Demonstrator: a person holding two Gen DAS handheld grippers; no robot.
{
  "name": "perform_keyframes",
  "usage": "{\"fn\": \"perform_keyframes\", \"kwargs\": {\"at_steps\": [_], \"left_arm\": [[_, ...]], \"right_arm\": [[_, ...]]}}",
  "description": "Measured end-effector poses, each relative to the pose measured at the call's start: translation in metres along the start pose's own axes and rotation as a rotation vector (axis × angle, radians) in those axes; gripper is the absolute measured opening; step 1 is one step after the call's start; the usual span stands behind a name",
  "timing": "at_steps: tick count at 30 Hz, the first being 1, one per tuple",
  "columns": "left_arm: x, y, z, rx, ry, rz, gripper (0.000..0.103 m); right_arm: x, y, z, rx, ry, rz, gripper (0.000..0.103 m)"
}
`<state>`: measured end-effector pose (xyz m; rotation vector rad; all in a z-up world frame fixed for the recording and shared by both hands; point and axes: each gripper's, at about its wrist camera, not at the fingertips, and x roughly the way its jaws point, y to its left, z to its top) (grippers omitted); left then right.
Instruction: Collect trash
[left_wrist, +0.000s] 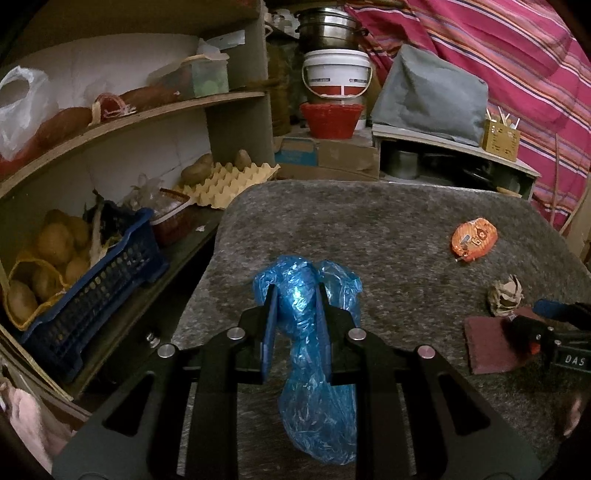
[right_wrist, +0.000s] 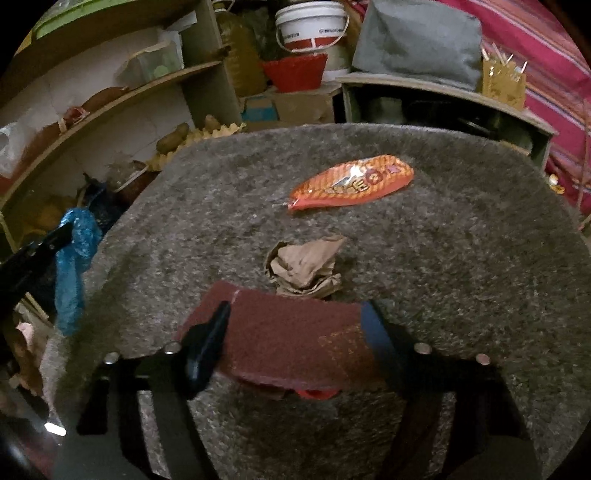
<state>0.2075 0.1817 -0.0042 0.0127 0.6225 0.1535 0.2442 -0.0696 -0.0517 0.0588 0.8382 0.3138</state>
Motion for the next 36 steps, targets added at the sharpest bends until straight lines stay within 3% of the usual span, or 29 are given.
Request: {"fn": "perform_keyframes", "kwargs": {"at_steps": [1,3,4,11,12,18,27,29,30,31,33,36], "left_arm": [[0.0,-0.002,0.0,0.004,0.0,0.002,0.018],[0.0,-0.005,0.001,0.014,-0.002,0.009,0.018],[0.0,-0.006,0.001,0.017,-0.003,0.01,0.018],[-0.001,-0.008,0.002,0.015,-0.004,0.021,0.018],[-0.001,-0.008,0.003,0.012,-0.004,0.021,0.018],[-0.003,-0.009,0.004,0.007,-0.005,0.016,0.018],[-0.006,-0.013,0.006,0.0,-0.015,0.007,0.019],[-0.006,-0.016,0.008,-0.003,-0.016,0.0,0.018],[-0.006,-0.018,0.009,-0.004,-0.017,-0.004,0.018],[-0.006,-0.019,0.01,-0.004,-0.018,-0.009,0.018],[-0.006,-0.023,0.011,-0.001,-0.017,-0.017,0.018],[-0.004,-0.03,0.01,0.013,-0.009,-0.021,0.018]], "right_arm": [[-0.001,-0.001,0.0,-0.002,0.003,0.01,0.061],[-0.003,-0.001,0.002,-0.006,0.005,0.031,0.059],[-0.003,0.0,0.002,-0.012,0.003,0.038,0.052],[-0.01,0.0,0.004,-0.034,-0.014,0.038,0.048],[-0.012,-0.002,0.005,-0.037,-0.02,0.034,0.04],[-0.039,-0.018,0.013,-0.059,-0.088,-0.037,0.04],[-0.062,-0.092,0.02,0.022,-0.117,-0.181,0.041],[-0.065,-0.103,0.02,0.029,-0.122,-0.207,0.051],[-0.065,-0.107,0.019,0.035,-0.12,-0.216,0.07],[-0.067,-0.112,0.018,0.04,-0.128,-0.226,0.08],[-0.066,-0.114,0.016,0.025,-0.128,-0.227,0.081],[-0.055,-0.108,0.012,-0.021,-0.102,-0.211,0.095]]}}
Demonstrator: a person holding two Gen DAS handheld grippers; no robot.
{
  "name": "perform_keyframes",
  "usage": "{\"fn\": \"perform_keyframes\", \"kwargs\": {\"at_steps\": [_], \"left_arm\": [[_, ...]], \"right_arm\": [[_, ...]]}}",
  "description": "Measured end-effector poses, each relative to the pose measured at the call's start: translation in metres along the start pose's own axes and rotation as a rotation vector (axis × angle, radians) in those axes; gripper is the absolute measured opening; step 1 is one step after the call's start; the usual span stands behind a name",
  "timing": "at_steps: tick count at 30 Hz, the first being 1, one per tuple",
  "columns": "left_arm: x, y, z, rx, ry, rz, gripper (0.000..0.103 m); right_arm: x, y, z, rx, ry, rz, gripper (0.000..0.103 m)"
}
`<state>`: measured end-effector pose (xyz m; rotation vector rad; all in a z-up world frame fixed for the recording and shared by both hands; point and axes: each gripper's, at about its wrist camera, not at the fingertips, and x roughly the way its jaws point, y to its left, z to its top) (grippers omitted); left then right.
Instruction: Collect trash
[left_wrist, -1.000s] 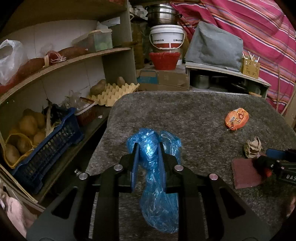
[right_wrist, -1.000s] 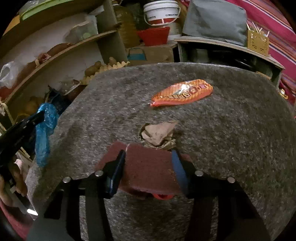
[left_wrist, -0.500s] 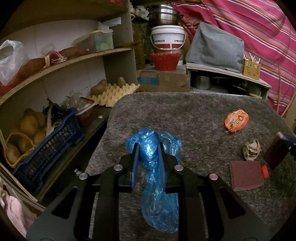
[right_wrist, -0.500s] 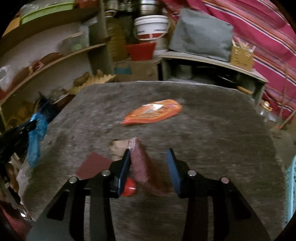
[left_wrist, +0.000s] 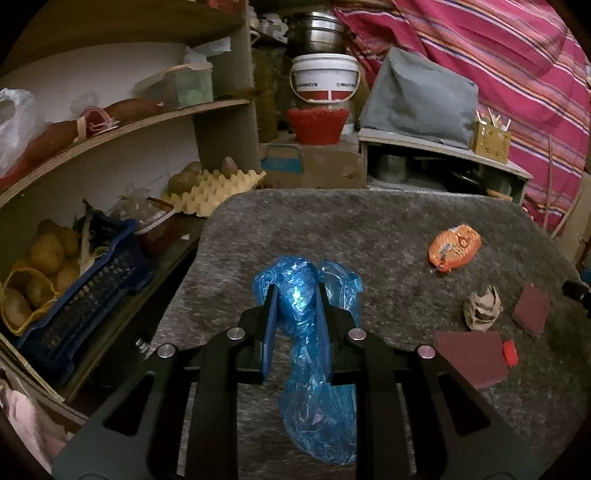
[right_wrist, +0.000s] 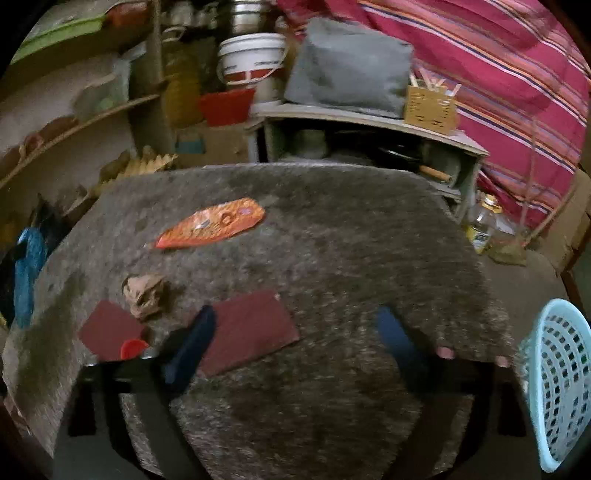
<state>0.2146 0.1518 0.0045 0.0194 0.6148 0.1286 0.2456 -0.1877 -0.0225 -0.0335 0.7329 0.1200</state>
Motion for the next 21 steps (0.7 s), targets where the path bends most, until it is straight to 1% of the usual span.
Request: {"fn": "perform_keyframes", "kwargs": {"at_steps": [5,6,9,11,14,15,17,21], "left_arm": [[0.0,-0.004,0.001,0.007,0.0,-0.004,0.018],[0.0,-0.005,0.001,0.005,0.001,-0.008,0.018],[0.001,-0.008,0.001,0.007,0.006,-0.013,0.018],[0.002,-0.01,0.002,0.011,0.01,-0.014,0.018],[0.002,-0.013,0.004,0.015,0.011,-0.008,0.018],[0.002,-0.014,0.004,0.016,0.012,-0.006,0.019],[0.002,-0.018,0.005,0.02,0.014,-0.002,0.018],[-0.003,-0.035,0.012,0.037,0.007,-0.009,0.018]], "right_arm": [[0.022,0.022,-0.011,-0.051,0.067,0.036,0.096],[0.027,0.027,-0.013,-0.053,0.078,0.042,0.097],[0.039,0.034,-0.015,-0.065,0.095,0.021,0.099],[0.047,0.034,-0.014,-0.057,0.116,0.019,0.099],[0.054,0.032,-0.013,-0.043,0.131,0.044,0.098],[0.055,0.033,-0.012,-0.046,0.131,0.051,0.098],[0.055,0.037,-0.012,-0.068,0.135,0.072,0.087],[0.049,0.038,-0.011,-0.083,0.11,0.064,0.087]]}}
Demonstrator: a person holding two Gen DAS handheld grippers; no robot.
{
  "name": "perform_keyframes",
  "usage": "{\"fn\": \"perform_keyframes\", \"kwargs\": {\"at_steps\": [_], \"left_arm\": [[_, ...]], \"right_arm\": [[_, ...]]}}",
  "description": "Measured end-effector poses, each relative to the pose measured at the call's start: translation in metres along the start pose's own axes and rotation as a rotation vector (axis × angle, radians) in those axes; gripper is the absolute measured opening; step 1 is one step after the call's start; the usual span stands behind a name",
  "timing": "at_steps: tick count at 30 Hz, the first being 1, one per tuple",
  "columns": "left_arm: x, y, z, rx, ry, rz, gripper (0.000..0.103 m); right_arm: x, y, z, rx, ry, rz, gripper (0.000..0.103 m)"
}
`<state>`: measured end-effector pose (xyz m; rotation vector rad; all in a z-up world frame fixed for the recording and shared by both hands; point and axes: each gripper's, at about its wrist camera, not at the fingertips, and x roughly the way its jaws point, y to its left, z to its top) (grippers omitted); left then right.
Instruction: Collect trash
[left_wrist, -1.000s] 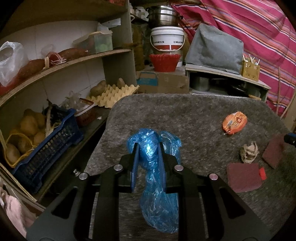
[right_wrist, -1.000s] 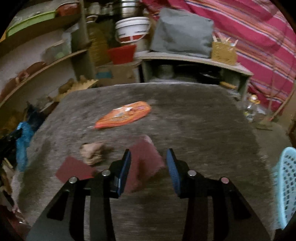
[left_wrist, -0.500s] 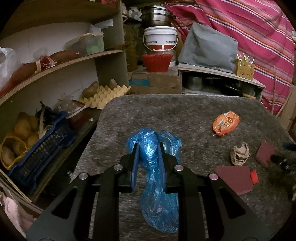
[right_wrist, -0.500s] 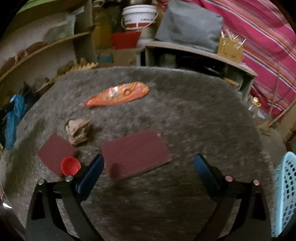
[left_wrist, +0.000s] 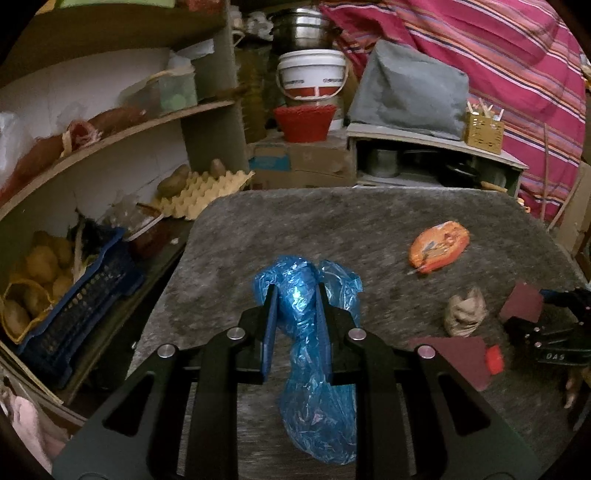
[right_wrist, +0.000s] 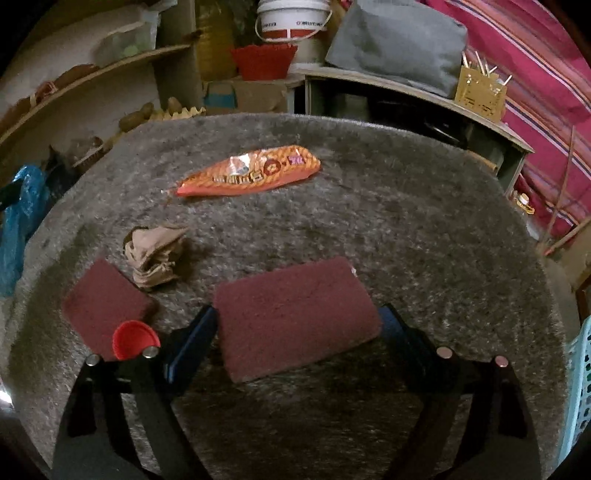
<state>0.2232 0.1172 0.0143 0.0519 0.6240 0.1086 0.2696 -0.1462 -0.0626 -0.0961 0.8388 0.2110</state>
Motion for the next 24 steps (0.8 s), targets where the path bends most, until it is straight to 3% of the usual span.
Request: {"fn": "perform_keyframes", "kwargs": {"at_steps": [3,8,19,24], "left_arm": [[-0.012,-0.026,0.01,0.033,-0.03,-0.024,0.018],[-0.036,-0.086,0.023,0.079,-0.088,-0.106,0.018],[-0.056,-0.25,0.026,0.178,-0.105,-0.356,0.018],[-0.063,-0.318,0.019,0.223,-0.098,-0.446,0.019]], "right_arm": [[-0.021,-0.016,0.002,0.031,-0.052,-0.011,0.087],[-0.071,-0.08,-0.004,0.168,-0.125,-0.046,0.087],[-0.174,-0.239,-0.061,0.365,-0.222,-0.334,0.087],[-0.199,-0.294,-0.09,0.429,-0.237,-0.384,0.087]]}}
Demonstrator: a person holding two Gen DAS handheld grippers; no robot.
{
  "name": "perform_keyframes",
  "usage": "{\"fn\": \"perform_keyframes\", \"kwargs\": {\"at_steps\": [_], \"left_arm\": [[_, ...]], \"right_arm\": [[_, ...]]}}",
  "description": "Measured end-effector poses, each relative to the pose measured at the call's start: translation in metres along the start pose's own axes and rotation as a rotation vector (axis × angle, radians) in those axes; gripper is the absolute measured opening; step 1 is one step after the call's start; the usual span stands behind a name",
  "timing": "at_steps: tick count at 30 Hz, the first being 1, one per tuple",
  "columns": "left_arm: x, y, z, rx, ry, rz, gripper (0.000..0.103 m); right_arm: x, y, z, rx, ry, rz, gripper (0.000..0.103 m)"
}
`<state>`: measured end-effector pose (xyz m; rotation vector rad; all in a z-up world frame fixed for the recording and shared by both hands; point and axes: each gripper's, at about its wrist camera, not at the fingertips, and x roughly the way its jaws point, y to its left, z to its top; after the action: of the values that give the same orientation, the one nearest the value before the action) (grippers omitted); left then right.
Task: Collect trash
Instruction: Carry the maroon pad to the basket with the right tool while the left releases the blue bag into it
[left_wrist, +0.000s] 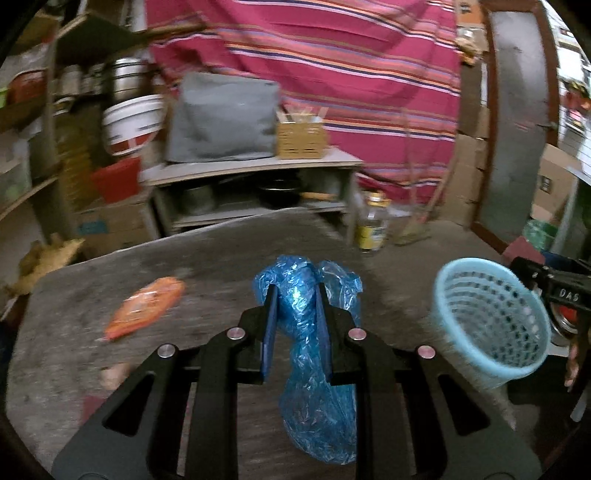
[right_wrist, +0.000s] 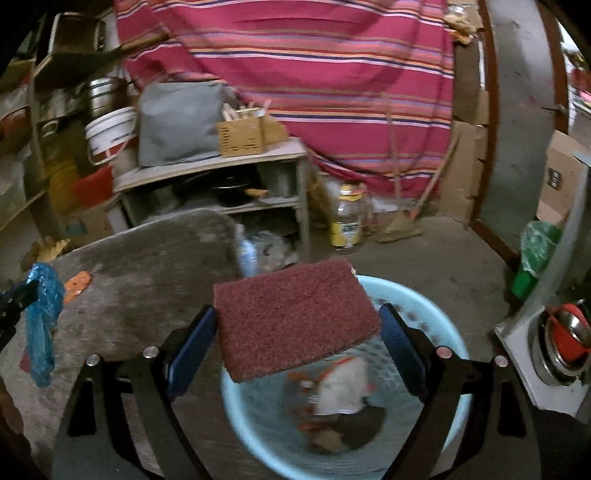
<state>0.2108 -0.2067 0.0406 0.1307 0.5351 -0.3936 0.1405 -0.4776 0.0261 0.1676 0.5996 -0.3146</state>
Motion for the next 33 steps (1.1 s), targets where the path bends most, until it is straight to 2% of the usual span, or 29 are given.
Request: {"fn": "perform_keyframes", "kwargs": {"at_steps": [5,13,17,22,23,25,26,27,31,33], "left_arm": [[0.016,-0.062,0.006,0.032,-0.013,-0.088,0.019],[0.053,-0.147,0.011,0.093,0.005,-0.192,0.019],[0.068,-0.171,0.01,0.116,0.014,-0.218,0.019],[0.085,-0.184,0.01,0.099,0.05,-0.252,0.023],[0.086,-0.185,0.01,0.1,0.047,-0.253,0.027],[0.085,-0.185,0.01,0.107,0.04,-0.243,0.043],[0.083,-0.184,0.01,0.112,0.027,-0.224,0.055],[0.079,-0.183,0.01,0.117,0.014,-0.21,0.064],[0.067,-0.17,0.012,0.128,-0.014,-0.161,0.074],[0.061,-0.156,0.011,0.108,-0.016,-0.142,0.084]], "right_arm": [[0.011,-0.051,-0.01,0.047,0.021,-0.033,0.087],[0.027,-0.07,-0.025,0.014,0.068,-0.06,0.087],[0.028,-0.092,-0.026,0.073,0.068,-0.064,0.087],[0.027,-0.104,-0.027,0.104,0.056,-0.061,0.087],[0.028,-0.105,-0.028,0.105,0.058,-0.061,0.087],[0.031,-0.108,-0.03,0.109,0.065,-0.069,0.087],[0.033,-0.11,-0.03,0.114,0.067,-0.073,0.087],[0.034,-0.111,-0.03,0.119,0.066,-0.074,0.087],[0.037,-0.105,-0.028,0.122,0.062,-0.06,0.087],[0.04,-0.097,-0.027,0.11,0.062,-0.052,0.087]]}}
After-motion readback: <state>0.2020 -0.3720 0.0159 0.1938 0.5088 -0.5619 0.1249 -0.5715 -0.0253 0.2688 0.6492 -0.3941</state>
